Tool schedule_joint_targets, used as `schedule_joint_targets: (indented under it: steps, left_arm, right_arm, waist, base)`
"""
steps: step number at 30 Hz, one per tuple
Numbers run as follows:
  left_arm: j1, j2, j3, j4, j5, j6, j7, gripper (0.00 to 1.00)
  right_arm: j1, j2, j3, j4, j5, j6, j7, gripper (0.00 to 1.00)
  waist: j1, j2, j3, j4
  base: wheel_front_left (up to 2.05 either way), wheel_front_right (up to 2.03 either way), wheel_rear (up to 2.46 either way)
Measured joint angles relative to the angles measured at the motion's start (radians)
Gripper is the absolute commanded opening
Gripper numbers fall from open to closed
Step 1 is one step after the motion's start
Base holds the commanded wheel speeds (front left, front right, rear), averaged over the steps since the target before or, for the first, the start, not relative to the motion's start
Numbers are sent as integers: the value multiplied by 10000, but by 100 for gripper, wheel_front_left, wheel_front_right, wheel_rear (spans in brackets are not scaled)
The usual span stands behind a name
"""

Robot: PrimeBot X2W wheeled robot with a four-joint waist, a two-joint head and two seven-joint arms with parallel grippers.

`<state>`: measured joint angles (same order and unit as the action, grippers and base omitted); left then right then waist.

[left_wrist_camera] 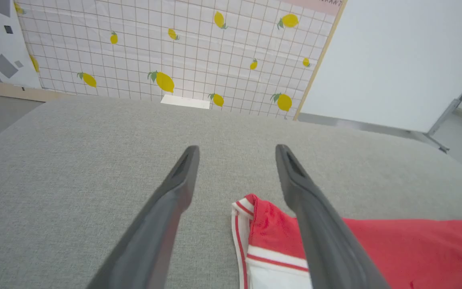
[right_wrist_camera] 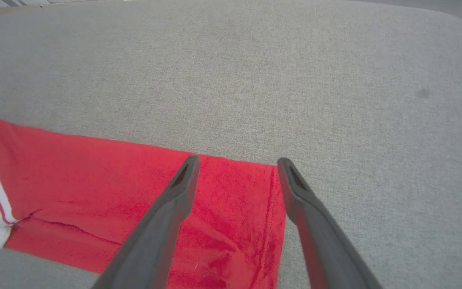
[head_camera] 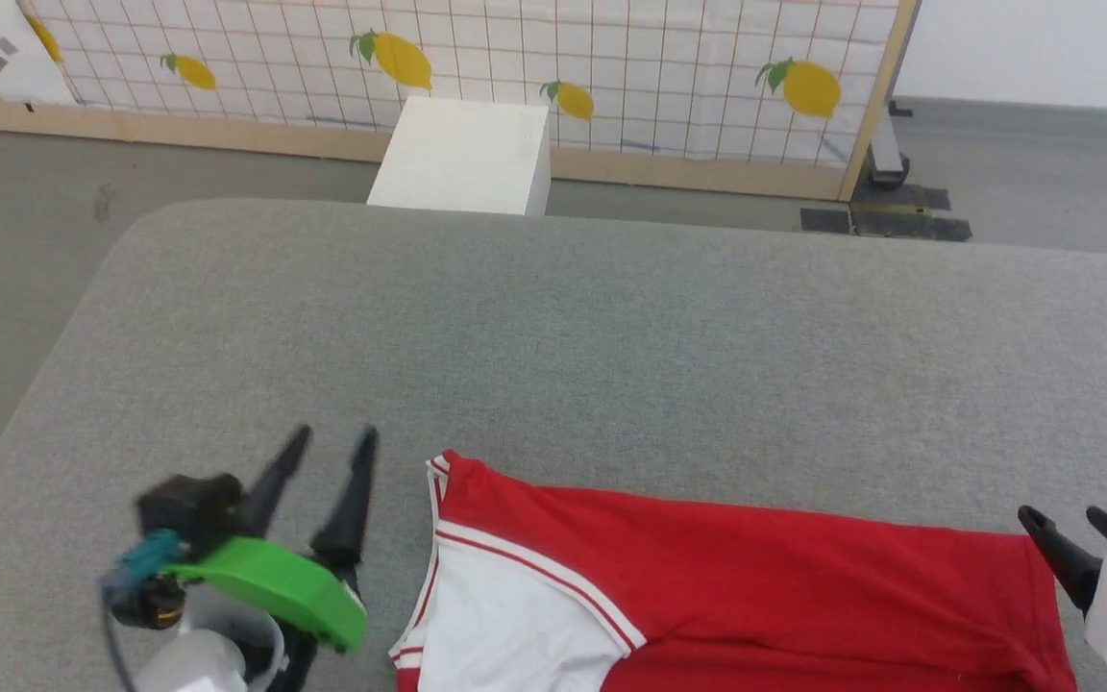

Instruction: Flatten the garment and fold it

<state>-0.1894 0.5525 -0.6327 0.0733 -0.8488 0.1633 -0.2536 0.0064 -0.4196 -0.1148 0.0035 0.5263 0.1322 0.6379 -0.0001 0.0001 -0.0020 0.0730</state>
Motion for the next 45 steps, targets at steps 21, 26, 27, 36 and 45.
schedule_joint_targets:
  steps: [21,26,27,36,45]
  left_arm:
    - [3266,-3106,3983,-1126,4984,-711,-44,100]
    - [3259,-3400,4128,-1047,5248,-1076,-44,100]
    - [3250,-3450,4159,-1026,5288,-1133,-44,100]
    - [3162,-3916,4439,-750,5689,-1515,-44,100]
    - [3173,-4075,4775,-568,5797,-1735,-44,100]
  right_arm:
    - [989,3275,-3053,1659,-2573,-2,-529,100]
    - [946,3333,-3103,2385,-2654,0,-575,100]
    - [905,3315,-3081,2472,-2581,0,-585,100]
    - [708,2801,-2270,2867,-1992,-4,-949,0]
    - [633,2385,-2550,3024,-2220,6,-1490,0]
  waist:
    - [0,0,76,401]
    - [0,0,326,543]
    - [0,0,392,570]
    - [0,0,733,737]
    - [0,0,294,523]
  base:
    - [0,0,0]
    - [0,0,0]
    - [0,0,0]
    - [0,0,0]
    - [0,0,0]
